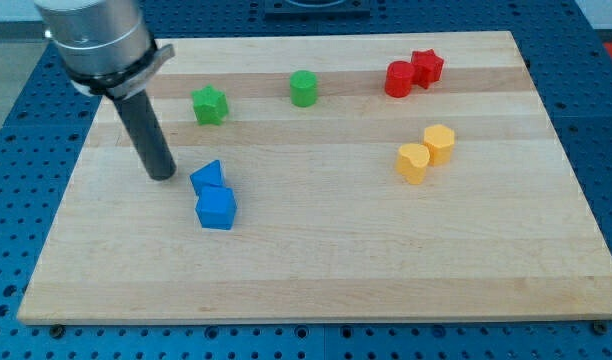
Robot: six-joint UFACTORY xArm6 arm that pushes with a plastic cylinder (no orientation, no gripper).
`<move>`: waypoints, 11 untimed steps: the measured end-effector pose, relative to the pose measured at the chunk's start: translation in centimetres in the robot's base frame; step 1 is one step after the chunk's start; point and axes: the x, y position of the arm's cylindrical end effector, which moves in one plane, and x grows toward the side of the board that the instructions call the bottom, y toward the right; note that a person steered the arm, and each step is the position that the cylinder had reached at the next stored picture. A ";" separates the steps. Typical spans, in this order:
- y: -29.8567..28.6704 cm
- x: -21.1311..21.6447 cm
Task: Place the arm in between the green star and blue triangle
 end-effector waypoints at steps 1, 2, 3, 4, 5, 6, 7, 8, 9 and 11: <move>-0.7 0.0; -0.5 0.1; 0.2 0.2; 0.2 0.1; 0.2 0.0; 0.2 0.0; 0.4 -0.1; 0.5 -1.4; 1.7 -2.4; 3.3 -2.4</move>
